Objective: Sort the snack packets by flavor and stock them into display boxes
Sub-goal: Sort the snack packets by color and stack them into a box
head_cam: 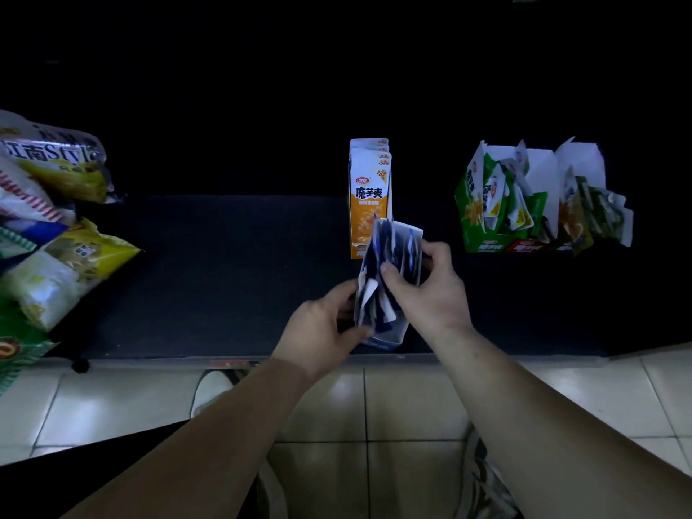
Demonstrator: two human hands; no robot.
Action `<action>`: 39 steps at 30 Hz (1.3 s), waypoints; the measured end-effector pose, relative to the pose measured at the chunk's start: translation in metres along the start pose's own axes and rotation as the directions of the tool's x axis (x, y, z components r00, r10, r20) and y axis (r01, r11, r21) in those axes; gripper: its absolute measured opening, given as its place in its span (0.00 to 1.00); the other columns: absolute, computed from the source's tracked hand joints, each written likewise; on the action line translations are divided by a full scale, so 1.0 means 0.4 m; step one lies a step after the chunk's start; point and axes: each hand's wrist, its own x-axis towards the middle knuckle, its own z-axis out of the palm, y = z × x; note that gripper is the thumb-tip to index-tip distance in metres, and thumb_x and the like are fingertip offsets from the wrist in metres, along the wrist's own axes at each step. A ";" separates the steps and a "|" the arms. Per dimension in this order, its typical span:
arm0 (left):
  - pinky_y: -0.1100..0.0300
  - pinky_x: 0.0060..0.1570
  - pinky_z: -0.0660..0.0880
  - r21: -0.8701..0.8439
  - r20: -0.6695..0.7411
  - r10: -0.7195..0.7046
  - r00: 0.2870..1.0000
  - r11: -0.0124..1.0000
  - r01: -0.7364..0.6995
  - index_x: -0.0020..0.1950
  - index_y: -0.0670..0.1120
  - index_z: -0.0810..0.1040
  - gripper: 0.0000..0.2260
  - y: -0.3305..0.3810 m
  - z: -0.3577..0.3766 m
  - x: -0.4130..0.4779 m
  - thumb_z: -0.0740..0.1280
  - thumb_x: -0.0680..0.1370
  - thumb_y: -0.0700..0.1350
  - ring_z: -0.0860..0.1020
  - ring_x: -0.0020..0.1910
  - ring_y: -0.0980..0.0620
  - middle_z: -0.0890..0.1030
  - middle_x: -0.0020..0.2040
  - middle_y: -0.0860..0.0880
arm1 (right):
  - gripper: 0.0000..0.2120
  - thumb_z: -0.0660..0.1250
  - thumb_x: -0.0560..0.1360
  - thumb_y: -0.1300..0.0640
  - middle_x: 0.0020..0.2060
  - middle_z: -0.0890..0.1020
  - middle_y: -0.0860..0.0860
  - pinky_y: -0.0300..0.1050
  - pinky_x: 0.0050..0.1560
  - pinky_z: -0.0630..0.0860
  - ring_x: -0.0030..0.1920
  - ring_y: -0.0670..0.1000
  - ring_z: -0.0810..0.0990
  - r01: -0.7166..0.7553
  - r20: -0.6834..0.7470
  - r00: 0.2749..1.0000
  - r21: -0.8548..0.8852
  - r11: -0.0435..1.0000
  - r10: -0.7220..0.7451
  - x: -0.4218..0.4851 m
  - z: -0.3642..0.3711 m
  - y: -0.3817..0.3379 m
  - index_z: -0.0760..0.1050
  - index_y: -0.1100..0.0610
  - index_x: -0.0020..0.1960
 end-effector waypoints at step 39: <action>0.63 0.28 0.70 -0.385 -0.289 -0.247 0.925 0.914 0.124 0.42 0.35 0.75 0.08 0.166 -0.073 0.059 0.72 0.76 0.37 0.72 0.31 0.53 0.77 0.34 0.44 | 0.51 0.81 0.67 0.46 0.62 0.81 0.41 0.53 0.60 0.80 0.60 0.47 0.82 0.001 0.158 0.987 -0.152 0.988 0.024 -0.016 -0.022 0.045 0.50 0.28 0.76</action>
